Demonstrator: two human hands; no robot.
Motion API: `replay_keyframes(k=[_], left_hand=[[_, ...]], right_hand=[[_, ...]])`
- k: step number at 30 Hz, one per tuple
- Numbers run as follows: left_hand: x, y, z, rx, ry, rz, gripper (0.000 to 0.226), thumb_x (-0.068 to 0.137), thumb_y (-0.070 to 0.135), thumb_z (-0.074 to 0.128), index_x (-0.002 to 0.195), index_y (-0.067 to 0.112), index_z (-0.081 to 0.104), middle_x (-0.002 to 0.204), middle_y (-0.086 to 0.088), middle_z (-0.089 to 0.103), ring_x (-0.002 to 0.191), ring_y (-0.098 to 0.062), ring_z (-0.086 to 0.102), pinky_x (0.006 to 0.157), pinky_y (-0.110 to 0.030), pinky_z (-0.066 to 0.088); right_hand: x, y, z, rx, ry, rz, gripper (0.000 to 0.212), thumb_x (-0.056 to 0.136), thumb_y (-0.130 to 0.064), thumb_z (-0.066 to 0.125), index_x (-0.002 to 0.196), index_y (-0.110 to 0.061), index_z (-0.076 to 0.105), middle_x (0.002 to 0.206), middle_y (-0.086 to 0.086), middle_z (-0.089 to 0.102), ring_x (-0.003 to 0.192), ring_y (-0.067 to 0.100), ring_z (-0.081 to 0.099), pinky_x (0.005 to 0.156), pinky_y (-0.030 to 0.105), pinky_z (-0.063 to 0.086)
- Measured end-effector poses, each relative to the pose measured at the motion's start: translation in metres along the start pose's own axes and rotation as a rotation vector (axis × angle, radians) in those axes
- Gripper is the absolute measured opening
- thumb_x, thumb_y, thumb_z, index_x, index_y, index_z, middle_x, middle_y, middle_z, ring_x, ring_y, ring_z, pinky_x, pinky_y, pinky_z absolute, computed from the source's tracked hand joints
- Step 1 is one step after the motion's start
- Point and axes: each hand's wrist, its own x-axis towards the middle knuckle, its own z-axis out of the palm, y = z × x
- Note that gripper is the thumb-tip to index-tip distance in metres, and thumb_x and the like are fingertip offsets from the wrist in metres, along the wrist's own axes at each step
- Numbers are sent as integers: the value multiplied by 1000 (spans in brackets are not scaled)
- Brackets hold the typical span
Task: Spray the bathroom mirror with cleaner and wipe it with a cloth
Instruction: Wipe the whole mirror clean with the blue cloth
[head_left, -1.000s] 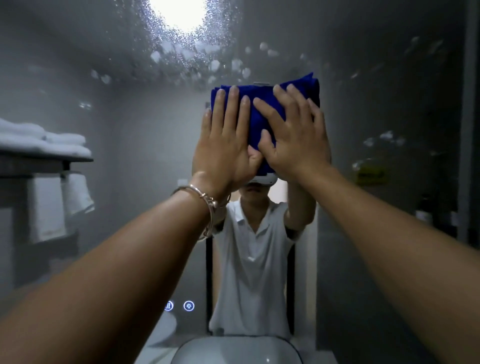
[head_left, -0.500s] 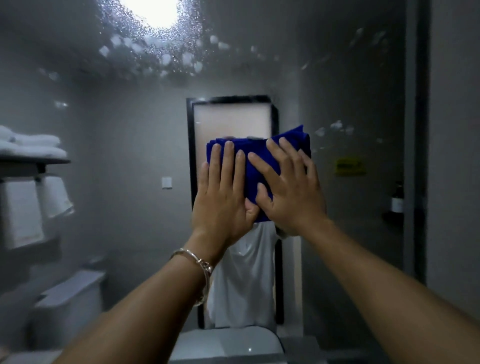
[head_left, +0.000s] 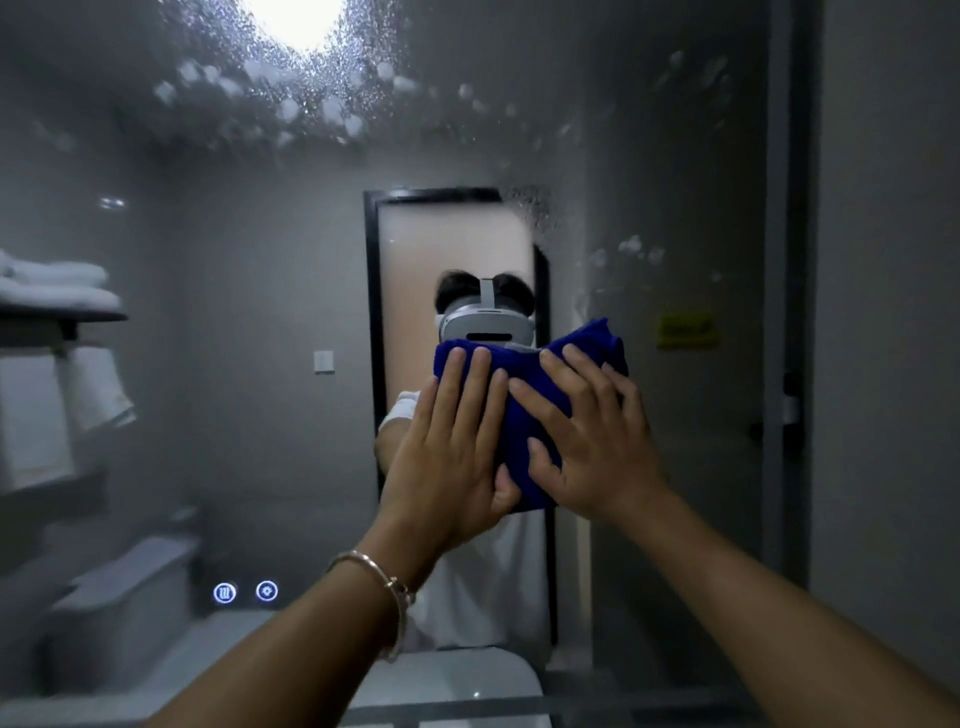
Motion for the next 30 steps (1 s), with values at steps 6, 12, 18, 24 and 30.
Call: replay_keyframes(k=[6, 12, 18, 24, 30], left_hand=[[74, -16, -28, 57, 4, -6, 74, 86, 43, 17, 146, -2, 14, 153, -25, 15, 142, -40, 14, 115, -51, 20], [152, -25, -53, 117, 24, -70, 77, 85, 45, 14, 149, 4, 0, 157, -21, -2, 145, -36, -1, 118, -47, 8], [201, -31, -65, 114, 88, -101, 76, 88, 44, 21, 150, 5, 0, 157, -19, -4, 145, -35, -4, 117, -48, 5], [190, -19, -58, 50, 126, -155, 78, 81, 40, 10, 149, 4, 2, 157, -21, -1, 145, -35, -2, 118, -47, 5], [168, 13, -48, 33, 86, -126, 77, 81, 40, 4, 149, 4, 0, 156, -22, -4, 145, -36, -4, 118, -47, 6]], right_hand=[[61, 48, -11, -23, -5, 7, 56, 86, -41, 39, 139, -25, 35, 144, 8, 31, 135, 28, 27, 107, 45, 22], [127, 90, -36, -93, -119, 144, 60, 88, -44, 28, 146, -28, 27, 154, 10, 26, 142, 28, 17, 112, 50, 17], [165, 113, -45, -89, -89, 219, 60, 92, -41, 32, 149, -30, 22, 157, 7, 17, 145, 26, 9, 115, 46, 9], [155, 108, -38, -47, -29, 242, 57, 93, -37, 34, 149, -29, 25, 158, 7, 18, 146, 26, 10, 116, 44, 6], [110, 109, -39, -12, -40, 254, 59, 91, -40, 30, 149, -27, 28, 157, 9, 21, 145, 27, 12, 115, 45, 7]])
